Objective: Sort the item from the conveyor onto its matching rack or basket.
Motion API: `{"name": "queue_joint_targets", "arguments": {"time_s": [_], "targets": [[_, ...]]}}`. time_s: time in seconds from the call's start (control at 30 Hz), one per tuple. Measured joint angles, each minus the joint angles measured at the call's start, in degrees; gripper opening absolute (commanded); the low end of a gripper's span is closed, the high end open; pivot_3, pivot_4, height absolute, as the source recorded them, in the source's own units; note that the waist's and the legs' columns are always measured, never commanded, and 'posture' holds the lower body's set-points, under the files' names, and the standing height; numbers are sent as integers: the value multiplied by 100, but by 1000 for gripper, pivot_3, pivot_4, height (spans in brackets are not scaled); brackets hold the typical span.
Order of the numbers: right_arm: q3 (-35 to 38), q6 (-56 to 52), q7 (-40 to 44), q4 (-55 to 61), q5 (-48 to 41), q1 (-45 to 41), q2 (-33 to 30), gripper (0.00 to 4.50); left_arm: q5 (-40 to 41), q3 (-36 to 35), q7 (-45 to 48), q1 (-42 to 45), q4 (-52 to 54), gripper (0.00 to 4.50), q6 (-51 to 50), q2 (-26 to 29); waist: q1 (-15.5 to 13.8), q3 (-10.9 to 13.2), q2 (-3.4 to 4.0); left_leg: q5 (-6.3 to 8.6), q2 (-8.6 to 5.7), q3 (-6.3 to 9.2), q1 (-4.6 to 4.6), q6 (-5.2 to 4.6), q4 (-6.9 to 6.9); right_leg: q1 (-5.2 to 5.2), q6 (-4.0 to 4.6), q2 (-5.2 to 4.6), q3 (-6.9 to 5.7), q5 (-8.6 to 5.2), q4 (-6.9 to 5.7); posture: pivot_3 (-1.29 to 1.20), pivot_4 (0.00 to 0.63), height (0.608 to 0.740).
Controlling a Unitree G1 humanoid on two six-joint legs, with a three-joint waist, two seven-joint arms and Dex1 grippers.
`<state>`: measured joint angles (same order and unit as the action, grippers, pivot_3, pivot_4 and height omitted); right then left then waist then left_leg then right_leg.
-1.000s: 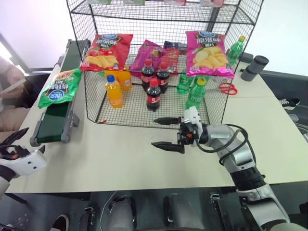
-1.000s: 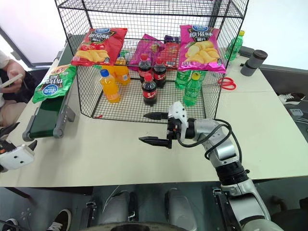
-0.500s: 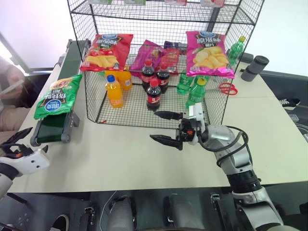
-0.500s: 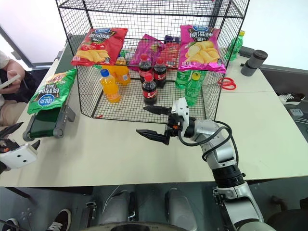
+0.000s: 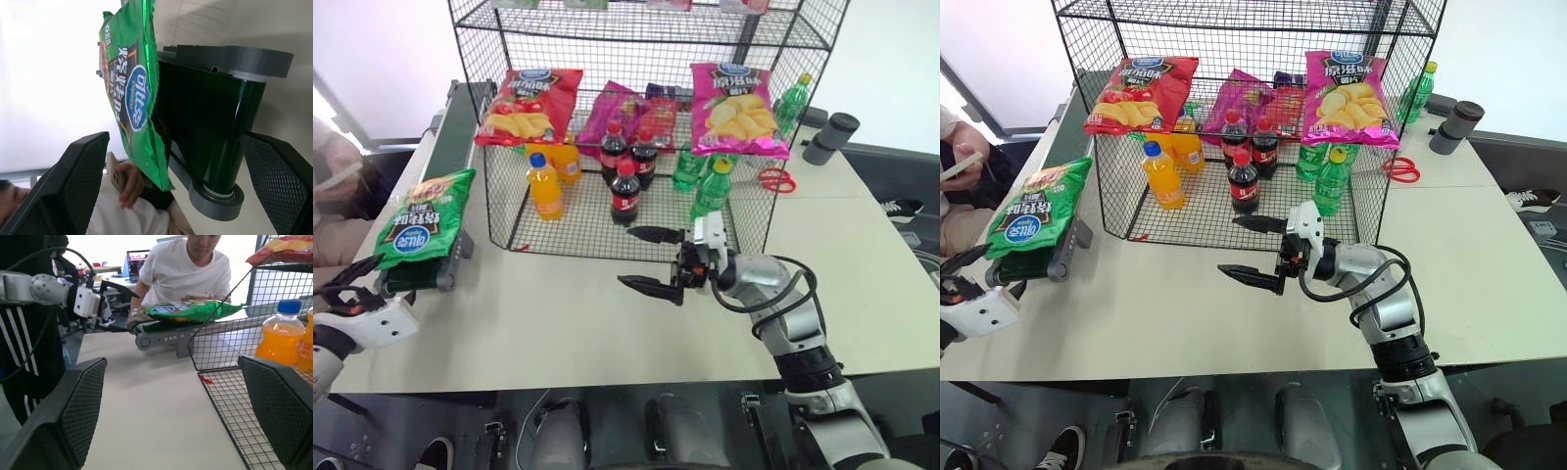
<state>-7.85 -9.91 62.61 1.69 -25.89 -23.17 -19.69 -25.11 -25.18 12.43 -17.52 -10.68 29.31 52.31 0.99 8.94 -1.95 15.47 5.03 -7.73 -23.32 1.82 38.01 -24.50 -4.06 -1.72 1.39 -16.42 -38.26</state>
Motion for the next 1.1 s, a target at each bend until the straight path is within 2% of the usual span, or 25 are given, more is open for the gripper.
{"name": "queue_joint_targets", "arguments": {"time_s": [0.5,0.63,0.83,0.87,1.1], "targets": [[147,49,-32,-96,68,-8,-182,4476,83,149,108,161,80,4500,-57,13,-6,0,0,0,0,0,0,0,0,0,0,0,0,0,0,0,150,740],[147,49,-27,-96,68,-8,-181,4500,139,169,153,222,79,3242,-125,15,2,0,0,0,0,0,0,0,0,0,-1,0,0,0,0,0,150,740],[147,83,-25,-98,89,-8,-181,4500,199,185,220,221,74,215,-134,15,-5,0,0,0,0,0,0,0,0,0,-1,0,0,0,0,0,150,740],[147,92,-25,-106,91,-8,-181,4500,216,185,240,221,74,96,-135,15,-6,0,0,0,0,0,0,0,0,0,-1,0,0,0,0,0,150,740],[147,191,-18,-176,108,-9,-181,4500,749,55,328,263,297,96,-159,-62,-7,0,0,0,0,0,0,0,0,0,-1,0,0,1,0,0,150,740]]}}
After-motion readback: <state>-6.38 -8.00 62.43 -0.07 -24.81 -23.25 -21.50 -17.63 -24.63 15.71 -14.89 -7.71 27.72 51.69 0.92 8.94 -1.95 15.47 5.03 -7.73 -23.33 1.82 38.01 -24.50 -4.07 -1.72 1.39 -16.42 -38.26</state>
